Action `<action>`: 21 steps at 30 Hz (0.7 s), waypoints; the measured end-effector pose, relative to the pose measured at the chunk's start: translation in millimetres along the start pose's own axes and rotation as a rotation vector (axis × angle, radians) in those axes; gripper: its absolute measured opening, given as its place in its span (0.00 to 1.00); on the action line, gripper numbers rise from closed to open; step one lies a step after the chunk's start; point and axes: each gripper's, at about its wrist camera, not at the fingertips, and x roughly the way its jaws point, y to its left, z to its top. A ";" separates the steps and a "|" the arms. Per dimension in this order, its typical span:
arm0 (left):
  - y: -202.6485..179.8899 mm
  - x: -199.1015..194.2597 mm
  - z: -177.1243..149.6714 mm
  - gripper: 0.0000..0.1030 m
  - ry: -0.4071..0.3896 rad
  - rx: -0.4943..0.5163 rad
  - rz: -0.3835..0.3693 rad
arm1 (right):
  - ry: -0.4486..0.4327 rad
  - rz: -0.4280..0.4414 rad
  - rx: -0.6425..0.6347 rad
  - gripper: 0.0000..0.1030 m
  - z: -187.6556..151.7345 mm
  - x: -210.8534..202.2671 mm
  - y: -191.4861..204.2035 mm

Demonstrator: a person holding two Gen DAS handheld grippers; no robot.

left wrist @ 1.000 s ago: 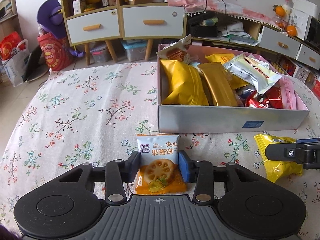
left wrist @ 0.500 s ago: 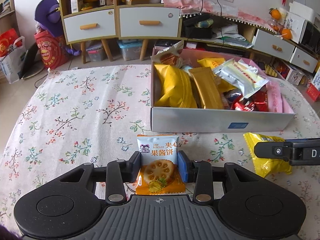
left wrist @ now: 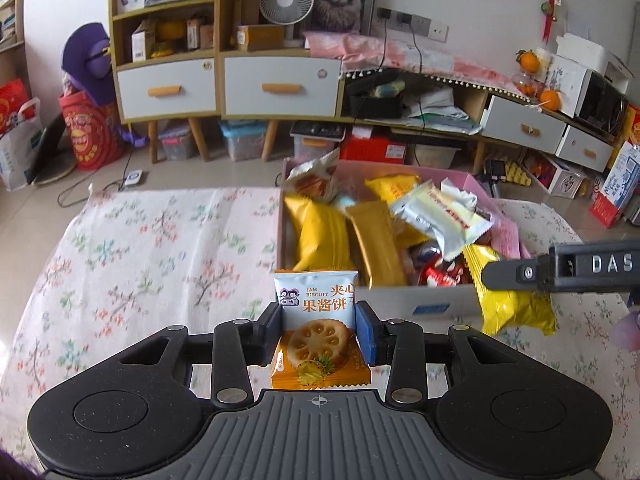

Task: Organize snacks
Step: 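Carry the orange biscuit pack and yellow pack over the pink box, then lower both packs into the box and open both tools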

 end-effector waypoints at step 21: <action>-18.9 68.6 50.0 0.36 -0.094 -0.015 -0.061 | -0.088 -0.074 -0.012 0.65 74.0 44.8 -13.4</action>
